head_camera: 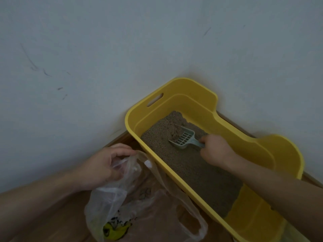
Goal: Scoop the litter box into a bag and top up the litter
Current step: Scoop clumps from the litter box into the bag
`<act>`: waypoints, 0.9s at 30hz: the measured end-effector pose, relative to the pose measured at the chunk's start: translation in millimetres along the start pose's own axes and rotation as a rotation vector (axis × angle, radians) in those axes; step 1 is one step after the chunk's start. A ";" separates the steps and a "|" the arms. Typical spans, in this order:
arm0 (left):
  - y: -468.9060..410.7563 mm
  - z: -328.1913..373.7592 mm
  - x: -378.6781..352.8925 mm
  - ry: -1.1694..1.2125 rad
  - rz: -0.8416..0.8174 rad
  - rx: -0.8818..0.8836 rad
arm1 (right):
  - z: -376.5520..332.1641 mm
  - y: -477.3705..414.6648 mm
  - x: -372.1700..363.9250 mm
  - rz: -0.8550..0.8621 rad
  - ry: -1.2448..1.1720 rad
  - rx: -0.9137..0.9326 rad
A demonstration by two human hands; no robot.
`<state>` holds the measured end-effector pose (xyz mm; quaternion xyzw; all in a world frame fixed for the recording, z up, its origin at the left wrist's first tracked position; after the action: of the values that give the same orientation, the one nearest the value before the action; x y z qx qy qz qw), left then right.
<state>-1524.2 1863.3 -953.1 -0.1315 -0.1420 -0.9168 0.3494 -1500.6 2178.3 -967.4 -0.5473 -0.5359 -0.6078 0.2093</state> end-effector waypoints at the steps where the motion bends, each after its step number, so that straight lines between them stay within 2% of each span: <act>1: 0.0 -0.7 0.2 0.005 0.001 0.002 | -4.6 -3.4 -0.4 0.006 -0.007 0.005; 8: 1.3 -5.7 4.3 -0.028 0.015 -0.015 | -24.7 -26.4 -5.6 0.037 -0.055 0.050; 14: 3.5 1.0 3.8 0.025 0.036 -0.028 | -24.1 -29.2 -21.9 -0.009 -0.090 0.056; 27: 7.8 0.4 5.3 -0.026 0.020 0.002 | -4.0 1.5 1.4 0.011 -0.155 0.092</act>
<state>-1522.7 1854.7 -949.6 -0.1444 -0.1463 -0.9113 0.3568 -1501.5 2174.8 -964.9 -0.5853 -0.5749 -0.5372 0.1956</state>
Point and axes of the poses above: each hand's wrist, its own y-axis away from the middle knuckle, its own x-axis out of the back of the hand, z = x × y, the point moved 6 cm from there along -y, towards the middle knuckle, and after that the axes turned 7 degrees about -x, right-handed, at the moved point
